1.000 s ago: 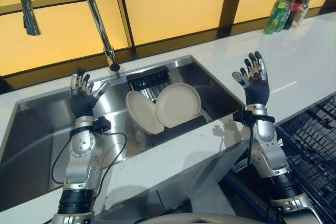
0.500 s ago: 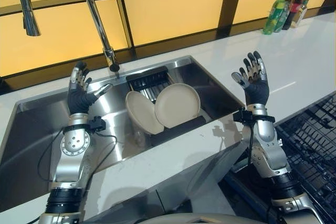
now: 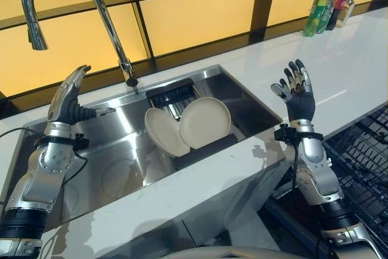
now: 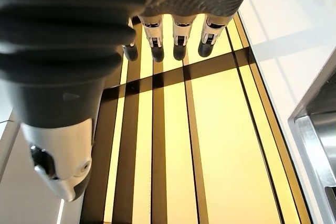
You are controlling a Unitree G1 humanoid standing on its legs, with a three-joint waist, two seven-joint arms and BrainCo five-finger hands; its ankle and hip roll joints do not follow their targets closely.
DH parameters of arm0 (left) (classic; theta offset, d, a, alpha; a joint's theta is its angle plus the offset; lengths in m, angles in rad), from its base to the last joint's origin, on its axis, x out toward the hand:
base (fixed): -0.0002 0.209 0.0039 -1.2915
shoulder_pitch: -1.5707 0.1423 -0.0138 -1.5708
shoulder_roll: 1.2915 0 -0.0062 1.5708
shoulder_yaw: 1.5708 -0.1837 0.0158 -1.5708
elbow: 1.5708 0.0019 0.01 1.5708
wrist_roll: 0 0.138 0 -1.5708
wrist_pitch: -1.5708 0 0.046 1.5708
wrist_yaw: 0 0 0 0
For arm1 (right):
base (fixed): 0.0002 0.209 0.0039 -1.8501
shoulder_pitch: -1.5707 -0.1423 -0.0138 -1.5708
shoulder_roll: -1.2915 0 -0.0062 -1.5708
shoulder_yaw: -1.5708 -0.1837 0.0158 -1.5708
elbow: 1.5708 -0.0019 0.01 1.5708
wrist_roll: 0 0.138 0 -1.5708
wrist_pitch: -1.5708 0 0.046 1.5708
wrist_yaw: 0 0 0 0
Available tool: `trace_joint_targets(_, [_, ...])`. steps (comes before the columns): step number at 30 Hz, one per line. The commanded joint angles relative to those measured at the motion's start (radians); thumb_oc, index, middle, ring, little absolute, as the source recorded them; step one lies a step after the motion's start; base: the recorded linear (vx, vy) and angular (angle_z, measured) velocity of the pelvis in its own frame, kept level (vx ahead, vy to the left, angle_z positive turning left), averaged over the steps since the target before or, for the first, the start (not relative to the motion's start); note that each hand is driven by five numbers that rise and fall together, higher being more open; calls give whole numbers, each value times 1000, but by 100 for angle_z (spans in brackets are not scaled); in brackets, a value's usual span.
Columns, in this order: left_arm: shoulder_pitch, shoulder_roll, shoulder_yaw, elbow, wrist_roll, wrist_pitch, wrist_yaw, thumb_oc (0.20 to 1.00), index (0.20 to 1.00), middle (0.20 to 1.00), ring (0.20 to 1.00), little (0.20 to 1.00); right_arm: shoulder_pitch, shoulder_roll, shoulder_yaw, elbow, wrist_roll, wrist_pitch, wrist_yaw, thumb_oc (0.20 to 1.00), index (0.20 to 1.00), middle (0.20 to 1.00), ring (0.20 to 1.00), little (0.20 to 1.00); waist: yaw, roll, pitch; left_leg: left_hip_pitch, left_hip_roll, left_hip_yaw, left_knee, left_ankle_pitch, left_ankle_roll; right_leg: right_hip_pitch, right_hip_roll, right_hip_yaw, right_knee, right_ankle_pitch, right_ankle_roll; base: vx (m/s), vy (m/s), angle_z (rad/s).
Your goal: Pick up plates and place into dishwasher.
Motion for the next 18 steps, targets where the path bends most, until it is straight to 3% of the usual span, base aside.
trace_joint_targets(1, [-94,120,-36,44,134,-69,52,1000,1000,1000,1000,1000,18,-28,-11,-50,13,-23,28,1000,1000,1000,1000,1000,-31,-37,-36,-36,-46,5,4,-37,29,-29,-78,-42,7,-5,70,54,50,-2])
trace_joint_targets(6, [-98,203,-114,53,360,-114,107,1000,1000,1000,1000,1000,29,-50,-13,-43,35,-19,44,1000,1000,1000,1000,1000,-43,-32,-30,-36,-50,14,4,-41,31,-34,-85,-41,7,1,76,48,48,0])
trace_joint_targets(18, [-150,259,-309,39,482,-168,95,1000,1000,1000,1000,1000,36,-78,15,-24,55,-34,36,1000,1000,1000,1000,1000,-61,-31,-14,-37,-60,31,4,-47,40,-48,-97,-30,7,13,91,41,37,-3])
